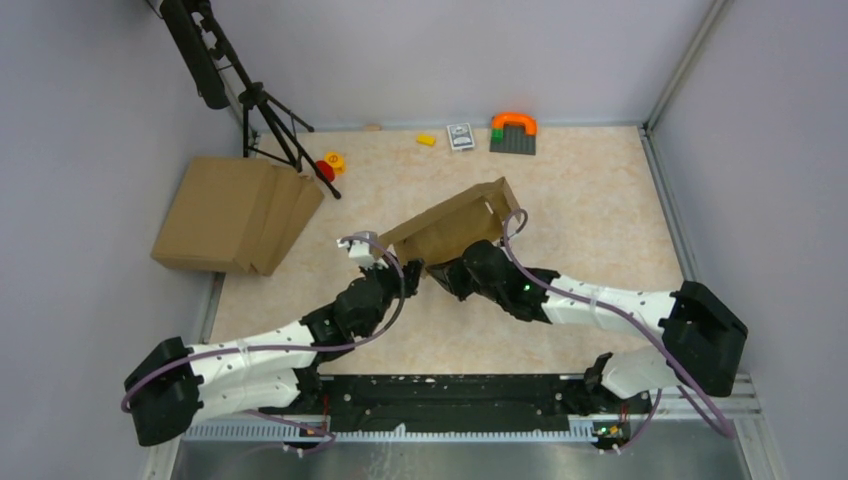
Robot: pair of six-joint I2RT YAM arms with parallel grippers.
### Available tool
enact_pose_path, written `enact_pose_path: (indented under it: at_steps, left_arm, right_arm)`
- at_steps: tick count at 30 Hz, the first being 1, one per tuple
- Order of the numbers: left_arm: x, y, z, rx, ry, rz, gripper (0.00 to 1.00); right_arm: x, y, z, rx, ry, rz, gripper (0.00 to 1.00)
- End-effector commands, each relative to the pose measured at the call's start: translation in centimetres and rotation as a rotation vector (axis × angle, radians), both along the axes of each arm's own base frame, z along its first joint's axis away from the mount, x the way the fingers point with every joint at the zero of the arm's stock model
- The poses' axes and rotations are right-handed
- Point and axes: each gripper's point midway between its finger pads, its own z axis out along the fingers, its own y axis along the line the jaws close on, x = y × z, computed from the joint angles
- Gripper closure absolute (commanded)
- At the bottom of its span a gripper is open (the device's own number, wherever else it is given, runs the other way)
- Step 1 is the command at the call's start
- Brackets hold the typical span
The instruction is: Fold the paper box
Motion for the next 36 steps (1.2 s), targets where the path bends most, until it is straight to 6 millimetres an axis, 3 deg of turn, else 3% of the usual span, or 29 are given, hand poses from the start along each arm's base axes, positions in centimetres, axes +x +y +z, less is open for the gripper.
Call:
enact_pose_path:
  at_steps: [1,3,8,9,15,21,28,32,36]
  left_arm:
    - [0.9,0.4,1.3,0.006,-0.011,0.052,0.95]
    - [1.0,0.5,1.0,0.029,-0.001,0.066,1.0]
    - [1.6,0.9,0.2,0.087,0.023,0.083,1.0]
    - [1.8,1.0,0.1,0.097,0.027,0.089,1.0]
    - [2.9,1.4,-1.1,0.154,0.077,0.074,1.0]
    - [3.5,1.8,-3.6,0.218,0.207,-0.032,1.0]
    - [1.0,2.9,-7.5,0.474,0.42,-0.194,1.0]
    - [-1.0,2.7,-9.6,0.567,0.551,-0.328,1.0]
    - [-2.7,2.4,-10.8,0.598,0.638,-0.424,1.0]
  right_arm:
    - [0.1,0.3,1.0,-0.027,-0.068,0.006,1.0]
    - [0.3,0.3,1.0,-0.039,-0.086,0.009,0.99]
    - [0.0,-0.3,1.2,-0.053,-0.113,0.016,0.43]
    - [-0.1,-0.5,1.2,-0.056,-0.114,0.017,0.38]
    - [-1.5,-1.6,1.5,-0.065,-0.129,0.032,0.3]
    - [-3.8,-4.4,1.4,-0.235,-0.272,0.208,0.17]
    - [-6.3,-11.7,1.0,-0.433,-0.4,0.286,0.13]
    - [-6.7,-16.8,1.7,-0.602,-0.458,0.266,0.11]
    - [-6.7,-20.3,2.1,-0.773,-0.449,0.274,0.11]
